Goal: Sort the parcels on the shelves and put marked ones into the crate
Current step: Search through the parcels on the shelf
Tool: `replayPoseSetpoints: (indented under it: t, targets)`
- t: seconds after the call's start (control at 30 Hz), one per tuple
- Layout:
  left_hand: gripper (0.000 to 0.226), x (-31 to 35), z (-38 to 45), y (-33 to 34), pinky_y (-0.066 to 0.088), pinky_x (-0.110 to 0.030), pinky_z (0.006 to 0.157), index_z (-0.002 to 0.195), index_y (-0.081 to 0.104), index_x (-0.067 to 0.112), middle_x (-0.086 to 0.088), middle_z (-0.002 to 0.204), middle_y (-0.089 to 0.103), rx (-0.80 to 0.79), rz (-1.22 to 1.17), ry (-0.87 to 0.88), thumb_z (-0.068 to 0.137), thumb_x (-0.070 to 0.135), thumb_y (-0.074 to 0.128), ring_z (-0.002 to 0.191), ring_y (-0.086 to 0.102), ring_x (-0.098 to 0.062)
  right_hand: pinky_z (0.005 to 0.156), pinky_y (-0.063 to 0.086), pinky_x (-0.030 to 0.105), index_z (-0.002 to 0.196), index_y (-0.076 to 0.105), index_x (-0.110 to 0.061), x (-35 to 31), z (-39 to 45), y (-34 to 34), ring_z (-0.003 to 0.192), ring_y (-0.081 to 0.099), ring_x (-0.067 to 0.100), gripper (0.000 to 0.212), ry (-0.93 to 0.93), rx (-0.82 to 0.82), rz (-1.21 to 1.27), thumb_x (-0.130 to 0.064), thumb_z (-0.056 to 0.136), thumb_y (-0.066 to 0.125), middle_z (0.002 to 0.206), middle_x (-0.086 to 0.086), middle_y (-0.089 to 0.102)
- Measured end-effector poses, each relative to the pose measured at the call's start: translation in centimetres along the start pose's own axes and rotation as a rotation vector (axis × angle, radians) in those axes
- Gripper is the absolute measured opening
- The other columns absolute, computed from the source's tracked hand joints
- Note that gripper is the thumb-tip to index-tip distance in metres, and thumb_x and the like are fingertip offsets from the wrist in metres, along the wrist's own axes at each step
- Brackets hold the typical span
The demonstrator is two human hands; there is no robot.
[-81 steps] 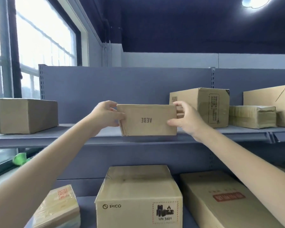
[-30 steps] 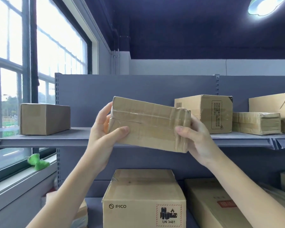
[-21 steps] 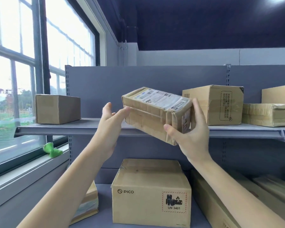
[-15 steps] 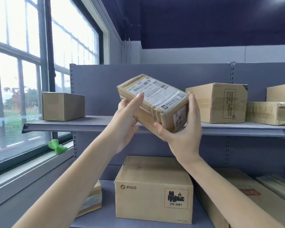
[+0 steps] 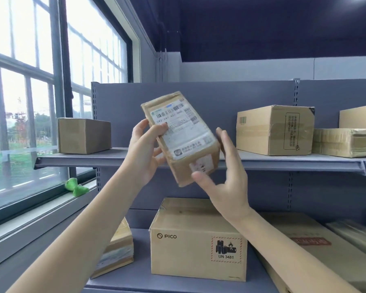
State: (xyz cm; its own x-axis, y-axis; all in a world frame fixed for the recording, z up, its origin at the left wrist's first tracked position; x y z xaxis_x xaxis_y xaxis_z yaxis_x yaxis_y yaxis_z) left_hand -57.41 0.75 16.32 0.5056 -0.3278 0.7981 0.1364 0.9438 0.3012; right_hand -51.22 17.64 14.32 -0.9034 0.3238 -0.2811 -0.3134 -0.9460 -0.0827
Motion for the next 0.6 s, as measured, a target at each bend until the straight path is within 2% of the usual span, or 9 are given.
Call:
replayPoseSetpoints:
  t: [0.07, 0.13, 0.23, 0.3, 0.33, 0.4, 0.47, 0.53, 0.6]
  targets:
    - [0.056, 0.6, 0.0, -0.1, 0.055, -0.046, 0.078, 0.133, 0.045, 0.018, -0.008, 0.117, 0.064, -0.062, 0.095, 0.032, 0.079, 0.018, 0.060, 0.101, 0.065, -0.028, 0.110, 0.026, 0.018, 0.133, 0.025, -0.044, 1.6, 0.1, -0.4, 0.134, 0.028, -0.004, 0.069, 0.141, -0.016, 0.134, -0.066, 0.074, 0.052, 0.145, -0.020, 0.032]
    - [0.056, 0.9, -0.2, 0.0, 0.051, -0.051, 0.089, 0.128, 0.051, 0.022, -0.009, 0.118, 0.065, -0.121, 0.179, 0.055, 0.073, 0.018, 0.059, 0.107, 0.063, -0.030, 0.111, 0.029, 0.028, 0.131, 0.031, -0.043, 3.6, 0.6, -0.6, 0.131, 0.034, -0.003, 0.065, 0.301, -0.039, 0.271, -0.059, 0.074, 0.057, 0.143, -0.019, 0.037]
    - [0.053, 1.1, -0.7, 0.7, 0.057, -0.041, 0.076, 0.125, 0.054, 0.025, -0.005, 0.110, 0.069, -0.199, 0.205, 0.091, 0.073, 0.016, 0.058, 0.098, 0.067, -0.024, 0.108, 0.035, 0.033, 0.138, 0.036, -0.026, 5.4, 1.4, 0.5, 0.129, 0.040, 0.003, 0.082, 0.472, -0.190, 0.321, -0.050, 0.065, 0.065, 0.144, -0.008, 0.040]
    - [0.052, 1.0, -1.1, 1.4, 0.056, -0.033, 0.068, 0.125, 0.054, 0.024, -0.006, 0.109, 0.069, -0.246, 0.188, 0.107, 0.074, 0.014, 0.057, 0.095, 0.068, -0.024, 0.107, 0.037, 0.037, 0.135, 0.042, -0.020, 5.3, 1.3, 2.2, 0.128, 0.044, 0.011, 0.093, 0.536, -0.360, 0.422, -0.058, 0.056, 0.073, 0.140, -0.001, 0.048]
    - [0.051, 0.9, -1.2, 1.6, 0.056, -0.033, 0.067, 0.124, 0.055, 0.024, -0.007, 0.110, 0.069, -0.257, 0.186, 0.116, 0.074, 0.013, 0.057, 0.095, 0.068, -0.024, 0.104, 0.040, 0.036, 0.129, 0.048, -0.019, 5.0, 1.1, 2.9, 0.123, 0.050, 0.013, 0.091, 0.552, -0.429, 0.488, -0.061, 0.053, 0.074, 0.133, -0.001, 0.055]
    - [0.050, 0.8, -1.6, 1.9, 0.056, -0.037, 0.069, 0.120, 0.058, 0.027, -0.007, 0.110, 0.069, -0.267, 0.206, 0.143, 0.073, 0.010, 0.058, 0.096, 0.068, -0.025, 0.090, 0.050, 0.030, 0.115, 0.059, -0.021, 4.7, 0.7, 3.5, 0.110, 0.061, 0.015, 0.070, 0.584, -0.475, 0.577, -0.054, 0.056, 0.077, 0.117, -0.003, 0.066]
    - [0.050, 0.7, -1.9, 2.1, 0.057, -0.044, 0.075, 0.118, 0.059, 0.031, -0.006, 0.115, 0.067, -0.273, 0.231, 0.163, 0.072, 0.010, 0.059, 0.098, 0.067, -0.026, 0.077, 0.053, 0.023, 0.109, 0.061, -0.020, 4.5, 0.7, 3.4, 0.102, 0.065, 0.016, 0.043, 0.588, -0.440, 0.599, -0.032, 0.068, 0.070, 0.111, -0.002, 0.069]
    - [0.050, 0.6, -2.3, 2.4, 0.056, -0.045, 0.080, 0.119, 0.057, 0.031, -0.007, 0.119, 0.064, -0.283, 0.227, 0.175, 0.073, 0.011, 0.061, 0.101, 0.066, -0.026, 0.073, 0.053, 0.021, 0.106, 0.063, -0.017, 4.8, 0.8, 3.0, 0.099, 0.066, 0.016, 0.034, 0.593, -0.377, 0.614, -0.022, 0.073, 0.061, 0.109, -0.001, 0.070]
    - [0.051, 0.6, -2.6, 2.5, 0.055, -0.041, 0.083, 0.122, 0.055, 0.031, -0.006, 0.123, 0.062, -0.296, 0.228, 0.184, 0.074, 0.015, 0.062, 0.107, 0.063, -0.024, 0.071, 0.053, 0.020, 0.101, 0.065, -0.017, 4.9, 0.9, 2.8, 0.095, 0.067, 0.015, 0.023, 0.593, -0.334, 0.636, -0.014, 0.078, 0.061, 0.103, -0.002, 0.072]
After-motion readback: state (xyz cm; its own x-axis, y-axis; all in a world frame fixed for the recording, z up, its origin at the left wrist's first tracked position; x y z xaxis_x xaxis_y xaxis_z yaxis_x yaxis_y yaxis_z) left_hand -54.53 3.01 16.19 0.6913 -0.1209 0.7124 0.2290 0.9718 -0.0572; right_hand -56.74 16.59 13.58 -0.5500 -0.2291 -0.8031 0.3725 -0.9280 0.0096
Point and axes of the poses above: each hand's wrist, its own z-axis towards the middle knuckle, its own y-axis out of the palm, x = y × z, the point moved 10 cm from there along z, towards the middle knuckle
